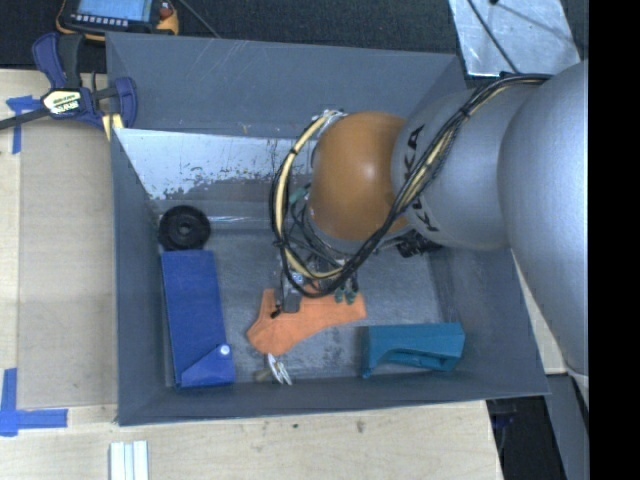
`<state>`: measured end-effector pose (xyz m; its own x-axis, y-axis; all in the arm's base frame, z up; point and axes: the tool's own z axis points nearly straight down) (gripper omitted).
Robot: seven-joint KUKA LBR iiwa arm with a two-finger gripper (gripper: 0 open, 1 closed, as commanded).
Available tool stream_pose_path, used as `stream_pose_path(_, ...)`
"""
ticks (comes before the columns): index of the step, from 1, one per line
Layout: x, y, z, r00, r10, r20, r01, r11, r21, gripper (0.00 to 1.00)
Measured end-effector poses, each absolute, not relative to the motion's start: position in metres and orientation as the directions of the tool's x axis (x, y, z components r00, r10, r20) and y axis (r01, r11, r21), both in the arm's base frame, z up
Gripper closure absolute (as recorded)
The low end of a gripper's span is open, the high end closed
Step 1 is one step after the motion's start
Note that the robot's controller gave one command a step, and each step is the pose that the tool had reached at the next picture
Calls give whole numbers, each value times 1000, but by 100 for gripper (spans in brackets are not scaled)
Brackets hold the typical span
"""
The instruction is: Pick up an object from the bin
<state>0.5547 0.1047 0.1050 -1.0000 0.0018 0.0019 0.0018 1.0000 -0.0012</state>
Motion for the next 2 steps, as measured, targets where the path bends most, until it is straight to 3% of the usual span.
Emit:
stream_pose_path(1, 596, 95, 108, -1000, -3, -4, -3, 1000, 0, 0)
stream_pose_path(2, 596, 95, 108, -1000, -3, -4, -3, 1000, 1, 0)
